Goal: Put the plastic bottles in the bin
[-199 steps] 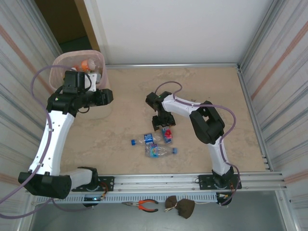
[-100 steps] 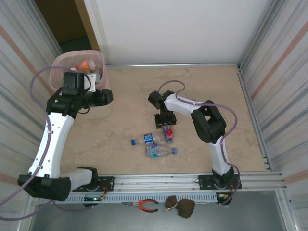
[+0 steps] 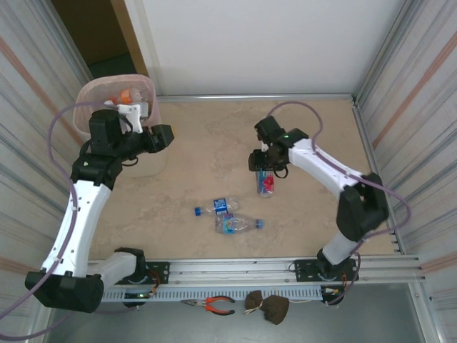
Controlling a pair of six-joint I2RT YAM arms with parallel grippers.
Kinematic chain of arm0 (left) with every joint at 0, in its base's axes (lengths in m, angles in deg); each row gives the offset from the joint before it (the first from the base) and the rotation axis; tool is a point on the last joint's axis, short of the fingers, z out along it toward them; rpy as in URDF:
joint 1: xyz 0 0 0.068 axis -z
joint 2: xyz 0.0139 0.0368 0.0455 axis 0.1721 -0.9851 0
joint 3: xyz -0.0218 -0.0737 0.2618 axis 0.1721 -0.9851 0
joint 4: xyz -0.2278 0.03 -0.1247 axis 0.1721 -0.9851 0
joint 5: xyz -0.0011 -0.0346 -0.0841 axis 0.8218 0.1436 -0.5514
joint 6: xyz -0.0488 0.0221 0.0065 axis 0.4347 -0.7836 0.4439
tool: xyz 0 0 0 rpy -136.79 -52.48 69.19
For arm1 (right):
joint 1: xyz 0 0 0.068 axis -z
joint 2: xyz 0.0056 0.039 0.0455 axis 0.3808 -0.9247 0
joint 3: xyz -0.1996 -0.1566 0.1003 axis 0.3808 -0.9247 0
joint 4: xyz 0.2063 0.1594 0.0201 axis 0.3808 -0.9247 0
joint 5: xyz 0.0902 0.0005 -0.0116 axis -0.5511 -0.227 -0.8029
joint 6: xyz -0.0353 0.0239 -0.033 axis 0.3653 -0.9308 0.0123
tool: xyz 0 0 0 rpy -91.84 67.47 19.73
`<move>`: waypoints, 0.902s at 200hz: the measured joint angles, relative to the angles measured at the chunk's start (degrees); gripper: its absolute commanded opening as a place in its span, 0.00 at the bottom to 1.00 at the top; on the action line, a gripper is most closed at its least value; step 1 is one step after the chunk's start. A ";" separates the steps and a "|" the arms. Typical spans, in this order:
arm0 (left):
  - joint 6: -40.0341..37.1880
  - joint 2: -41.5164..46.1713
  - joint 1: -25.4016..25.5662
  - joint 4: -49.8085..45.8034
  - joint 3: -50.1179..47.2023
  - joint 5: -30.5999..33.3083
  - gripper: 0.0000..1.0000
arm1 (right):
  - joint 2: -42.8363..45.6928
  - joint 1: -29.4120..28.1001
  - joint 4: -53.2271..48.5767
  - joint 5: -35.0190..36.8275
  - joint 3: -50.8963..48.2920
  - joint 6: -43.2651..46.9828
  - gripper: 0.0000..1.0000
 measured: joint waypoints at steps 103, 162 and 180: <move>-2.73 -2.34 14.27 23.26 -0.81 -12.41 0.75 | 29.29 3.39 20.85 -19.32 -7.61 9.62 0.53; -8.94 -4.57 23.96 27.74 2.86 -17.66 0.84 | 36.11 2.97 29.46 -29.00 -7.13 12.92 0.53; -11.06 -5.64 27.15 27.67 4.96 -19.12 0.85 | 36.26 1.73 30.75 -31.69 -5.73 13.75 0.52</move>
